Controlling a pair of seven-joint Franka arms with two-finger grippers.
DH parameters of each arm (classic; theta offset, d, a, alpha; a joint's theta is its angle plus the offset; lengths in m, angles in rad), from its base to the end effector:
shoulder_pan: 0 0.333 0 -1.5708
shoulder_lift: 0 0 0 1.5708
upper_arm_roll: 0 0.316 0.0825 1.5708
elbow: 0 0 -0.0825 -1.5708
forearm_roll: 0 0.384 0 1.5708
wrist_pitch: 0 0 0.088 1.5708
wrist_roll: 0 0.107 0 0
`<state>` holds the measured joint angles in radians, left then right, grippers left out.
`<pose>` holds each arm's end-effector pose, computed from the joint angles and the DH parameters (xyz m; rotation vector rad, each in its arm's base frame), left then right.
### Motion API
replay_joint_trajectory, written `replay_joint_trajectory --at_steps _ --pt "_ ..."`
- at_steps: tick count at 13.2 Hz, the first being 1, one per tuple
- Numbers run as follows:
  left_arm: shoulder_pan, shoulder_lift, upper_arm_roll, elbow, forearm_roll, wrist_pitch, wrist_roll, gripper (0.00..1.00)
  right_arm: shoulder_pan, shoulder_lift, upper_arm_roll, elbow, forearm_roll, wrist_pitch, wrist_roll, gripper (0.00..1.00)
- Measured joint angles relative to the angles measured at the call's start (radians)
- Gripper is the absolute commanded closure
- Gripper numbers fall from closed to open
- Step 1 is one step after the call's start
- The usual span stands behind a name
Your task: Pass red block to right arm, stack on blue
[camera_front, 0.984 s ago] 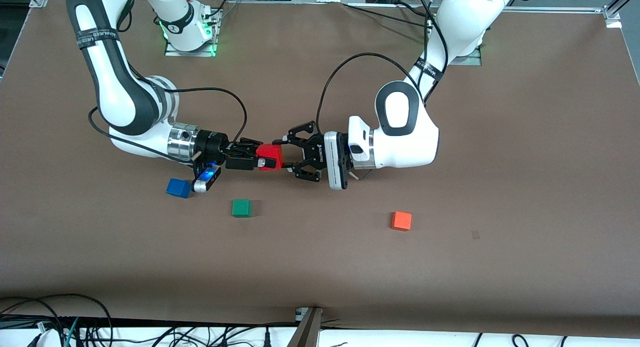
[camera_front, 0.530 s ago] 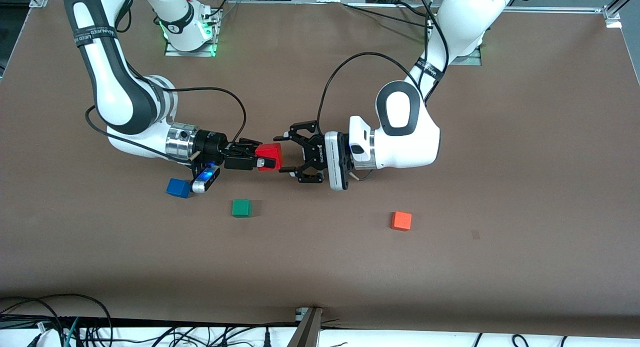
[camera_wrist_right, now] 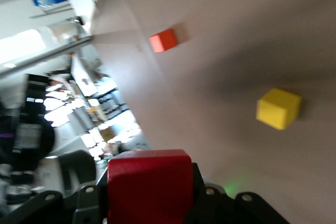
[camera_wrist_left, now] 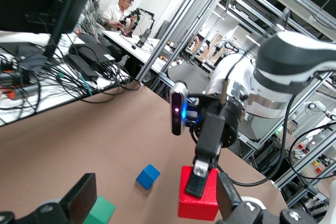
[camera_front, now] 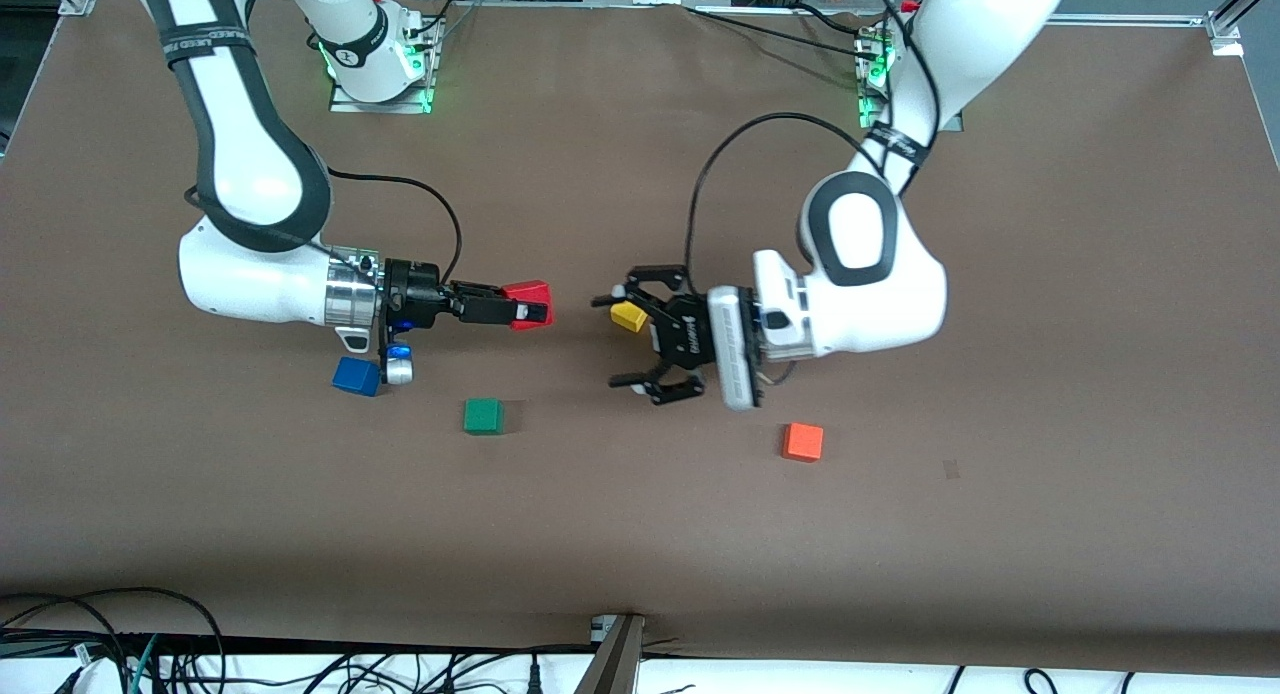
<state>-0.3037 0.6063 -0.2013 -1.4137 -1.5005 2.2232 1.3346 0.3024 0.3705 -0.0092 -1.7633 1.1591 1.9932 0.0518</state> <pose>0.6576 -0.3605 0.4029 1.6874 -0.7646 0.7439 0.6076 0.2429 0.3753 -2.1147 0.3843 0.3445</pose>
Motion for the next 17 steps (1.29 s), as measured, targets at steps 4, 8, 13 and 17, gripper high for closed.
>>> replay_joint_trajectory --at_steps 4,8,13,17 --pt "0.148 -0.042 0.011 -0.085 0.038 -0.25 0.004 0.0 -0.001 -0.011 -0.022 0.018 -0.336 -0.001 0.024 0.92" --pt "0.291 -0.105 0.028 -0.134 0.226 -0.37 0.008 0.0 -0.002 -0.007 -0.046 0.008 -0.69 -0.002 0.031 0.95" --pt "0.356 -0.322 0.136 -0.178 0.695 -0.434 -0.015 0.0 -0.007 0.014 -0.083 -0.044 -1.153 0.141 0.03 1.0" --pt "0.359 -0.425 0.192 -0.2 1.024 -0.505 -0.121 0.0 -0.012 0.022 -0.137 -0.23 -1.188 0.501 -0.042 1.0"
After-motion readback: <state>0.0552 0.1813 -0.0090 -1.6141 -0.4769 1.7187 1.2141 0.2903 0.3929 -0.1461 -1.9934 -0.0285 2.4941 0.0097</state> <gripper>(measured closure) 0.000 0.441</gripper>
